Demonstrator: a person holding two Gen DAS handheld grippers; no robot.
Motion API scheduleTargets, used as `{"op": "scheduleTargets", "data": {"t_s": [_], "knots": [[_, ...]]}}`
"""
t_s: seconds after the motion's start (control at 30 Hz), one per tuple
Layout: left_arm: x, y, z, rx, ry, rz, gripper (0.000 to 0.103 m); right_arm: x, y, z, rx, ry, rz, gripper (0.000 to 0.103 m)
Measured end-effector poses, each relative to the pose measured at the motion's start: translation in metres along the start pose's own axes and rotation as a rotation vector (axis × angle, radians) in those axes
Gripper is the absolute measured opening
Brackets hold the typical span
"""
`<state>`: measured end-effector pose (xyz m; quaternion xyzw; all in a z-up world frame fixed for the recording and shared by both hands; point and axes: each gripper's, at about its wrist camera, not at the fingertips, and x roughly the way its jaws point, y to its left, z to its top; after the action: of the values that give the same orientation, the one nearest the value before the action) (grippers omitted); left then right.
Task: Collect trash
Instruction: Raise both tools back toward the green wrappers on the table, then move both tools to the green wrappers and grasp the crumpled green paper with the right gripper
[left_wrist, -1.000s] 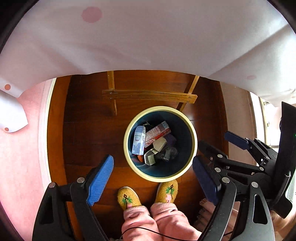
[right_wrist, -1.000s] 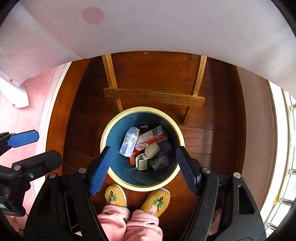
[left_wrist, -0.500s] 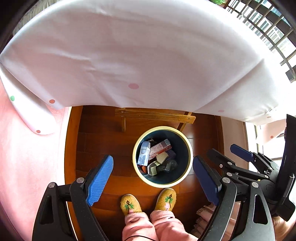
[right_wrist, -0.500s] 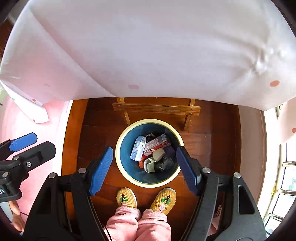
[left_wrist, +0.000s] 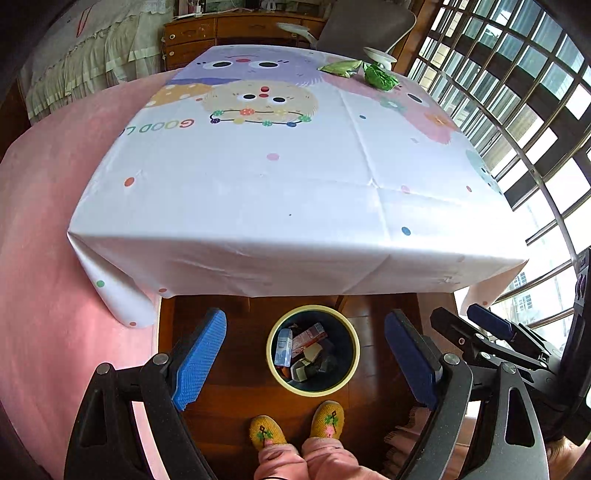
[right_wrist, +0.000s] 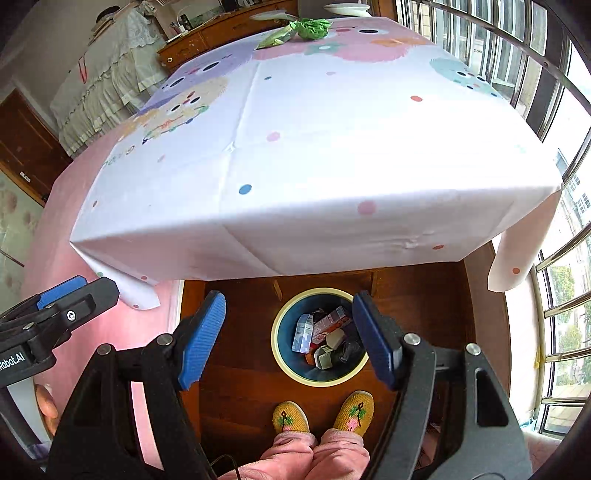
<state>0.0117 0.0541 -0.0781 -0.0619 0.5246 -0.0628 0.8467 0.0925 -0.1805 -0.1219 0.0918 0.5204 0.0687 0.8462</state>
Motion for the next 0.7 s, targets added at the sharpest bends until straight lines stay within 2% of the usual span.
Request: {"op": "scheduleTargets", "data": {"t_s": [0.23, 0.4, 0.7], "knots": [[-0.064, -0.014, 0.038, 0.135, -0.086, -0.039, 0.089, -0.076, 0.031, 0.036, -0.028, -0.143, -0.036, 0.069], [-0.102, -0.020, 0.066, 0.213, -0.152, -0.061, 0.089, -0.118, 0.042, 0.057, 0.000, -0.207, -0.056, 0.069], [-0.130, -0.022, 0.130, 0.247, -0.215, -0.069, 0.089, -0.151, 0.053, 0.118, -0.035, -0.269, -0.104, 0.069]]}}
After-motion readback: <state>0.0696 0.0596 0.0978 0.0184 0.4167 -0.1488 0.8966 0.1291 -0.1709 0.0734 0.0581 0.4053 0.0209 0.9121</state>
